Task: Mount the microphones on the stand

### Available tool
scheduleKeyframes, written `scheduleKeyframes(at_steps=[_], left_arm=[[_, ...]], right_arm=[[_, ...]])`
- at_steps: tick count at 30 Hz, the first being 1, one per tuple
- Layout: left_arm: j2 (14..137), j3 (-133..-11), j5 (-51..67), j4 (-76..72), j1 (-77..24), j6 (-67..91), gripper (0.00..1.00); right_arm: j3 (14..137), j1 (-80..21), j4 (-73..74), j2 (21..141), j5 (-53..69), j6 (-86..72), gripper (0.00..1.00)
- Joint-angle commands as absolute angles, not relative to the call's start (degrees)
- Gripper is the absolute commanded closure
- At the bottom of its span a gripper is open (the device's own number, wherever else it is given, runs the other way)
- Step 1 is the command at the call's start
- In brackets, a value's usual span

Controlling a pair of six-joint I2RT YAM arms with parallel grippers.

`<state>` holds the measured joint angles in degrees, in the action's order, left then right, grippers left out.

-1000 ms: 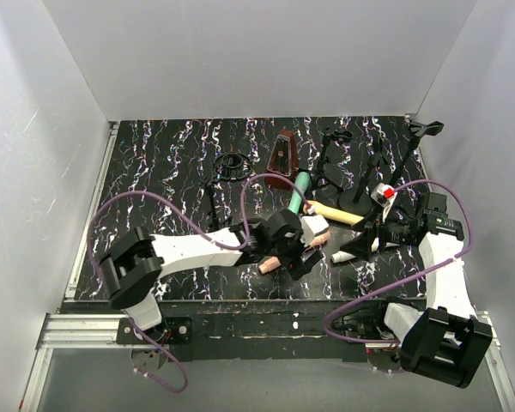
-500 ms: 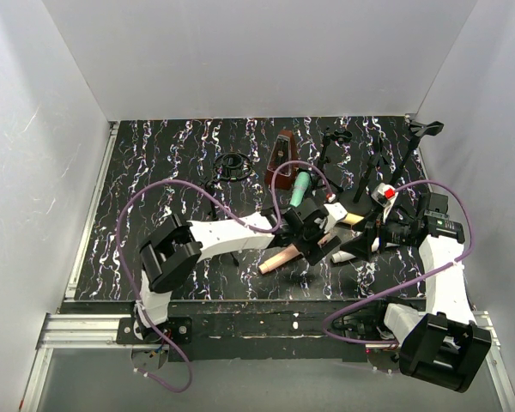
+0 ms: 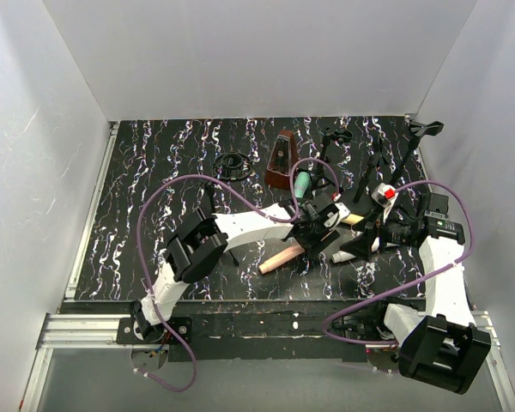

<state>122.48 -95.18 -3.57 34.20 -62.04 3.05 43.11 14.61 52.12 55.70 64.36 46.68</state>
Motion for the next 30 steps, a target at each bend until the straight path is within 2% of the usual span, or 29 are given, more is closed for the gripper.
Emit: scheduleKeyframes(at_steps=[1, 8, 10, 14, 23, 30], left_arm=[[123.31, -99.05, -2.81, 37.79, -61.79, 2.46, 0.39], [125.95, -101.25, -1.50, 39.46, -61.35, 2.20, 0.59], [126.12, -101.42, -1.06, 39.46, -61.35, 2.11, 0.70], [124.64, -101.08, 2.00, 39.20, -61.26, 2.37, 1.00], [104.44, -88.34, 4.74, 31.73, -61.26, 7.55, 1.00], [83.96, -81.39, 8.35, 26.64, -61.00, 11.95, 1.00]], right_arm=[[42.98, 14.85, 51.15, 54.84, 64.51, 46.58, 0.03], [42.98, 14.85, 51.15, 54.76, 64.60, 46.67, 0.03], [42.98, 14.85, 51.24, 54.76, 64.51, 46.76, 0.03], [42.98, 14.85, 51.33, 54.41, 64.69, 46.67, 0.03], [42.98, 15.12, 51.59, 52.03, 65.48, 47.46, 0.03], [42.80, 15.38, 50.71, 51.15, 65.22, 47.02, 0.03]])
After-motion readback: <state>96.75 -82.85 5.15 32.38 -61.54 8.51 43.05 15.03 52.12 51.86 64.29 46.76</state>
